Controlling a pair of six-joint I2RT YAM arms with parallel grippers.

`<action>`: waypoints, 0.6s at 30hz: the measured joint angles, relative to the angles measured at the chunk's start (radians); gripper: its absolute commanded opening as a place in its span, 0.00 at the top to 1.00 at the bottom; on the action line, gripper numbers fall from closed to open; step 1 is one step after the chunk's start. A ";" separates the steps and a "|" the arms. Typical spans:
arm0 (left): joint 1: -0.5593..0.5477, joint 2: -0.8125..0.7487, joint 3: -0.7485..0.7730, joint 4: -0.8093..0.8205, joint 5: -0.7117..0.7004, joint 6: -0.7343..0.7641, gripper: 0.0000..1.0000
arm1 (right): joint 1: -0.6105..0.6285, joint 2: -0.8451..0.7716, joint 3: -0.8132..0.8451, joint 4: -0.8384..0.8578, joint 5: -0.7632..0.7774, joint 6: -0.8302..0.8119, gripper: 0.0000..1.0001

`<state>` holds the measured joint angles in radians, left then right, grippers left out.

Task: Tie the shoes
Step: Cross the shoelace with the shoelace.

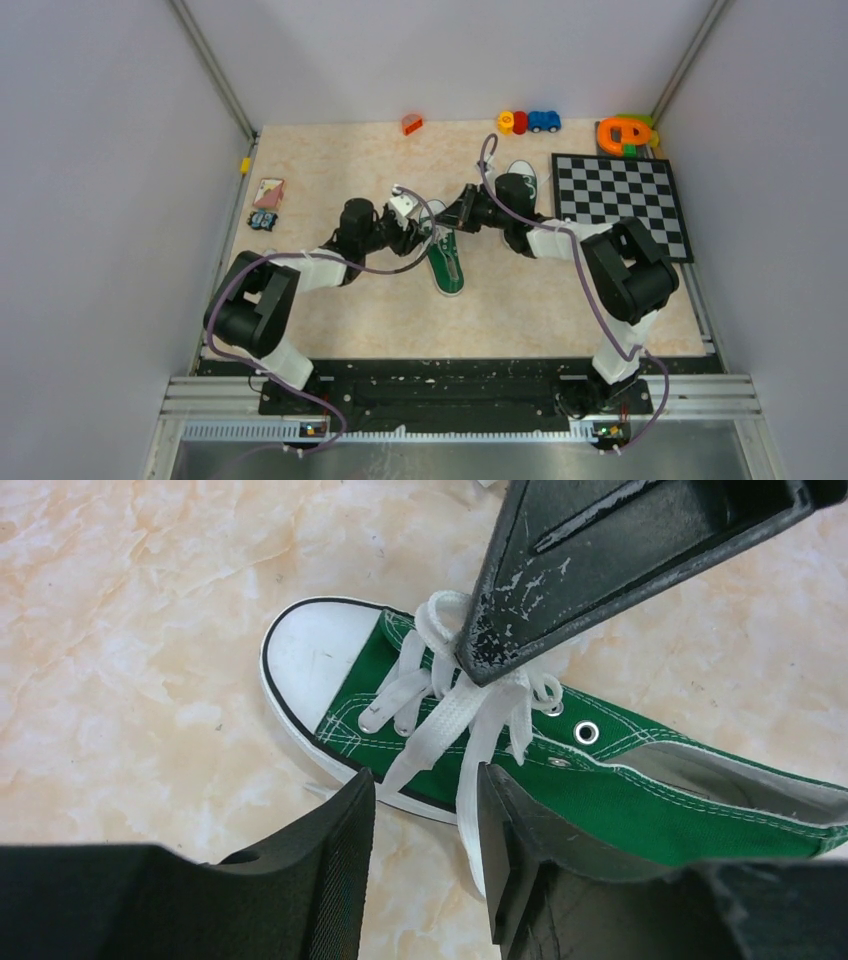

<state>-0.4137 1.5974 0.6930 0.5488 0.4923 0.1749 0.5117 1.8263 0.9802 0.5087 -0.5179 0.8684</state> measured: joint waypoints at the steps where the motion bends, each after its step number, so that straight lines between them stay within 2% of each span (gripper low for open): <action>1: 0.000 0.008 0.000 0.008 0.005 0.018 0.53 | 0.000 0.000 0.002 0.000 -0.002 0.000 1.00; 10: 0.000 0.021 -0.023 0.058 0.049 0.202 0.51 | -0.005 0.000 0.003 0.000 -0.019 0.007 1.00; 18: 0.031 0.019 -0.064 0.113 0.145 0.335 0.52 | -0.005 0.000 0.003 -0.001 -0.034 0.007 1.00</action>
<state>-0.3828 1.6165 0.6285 0.6617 0.6376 0.5102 0.5072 1.8263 0.9836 0.5079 -0.5522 0.8753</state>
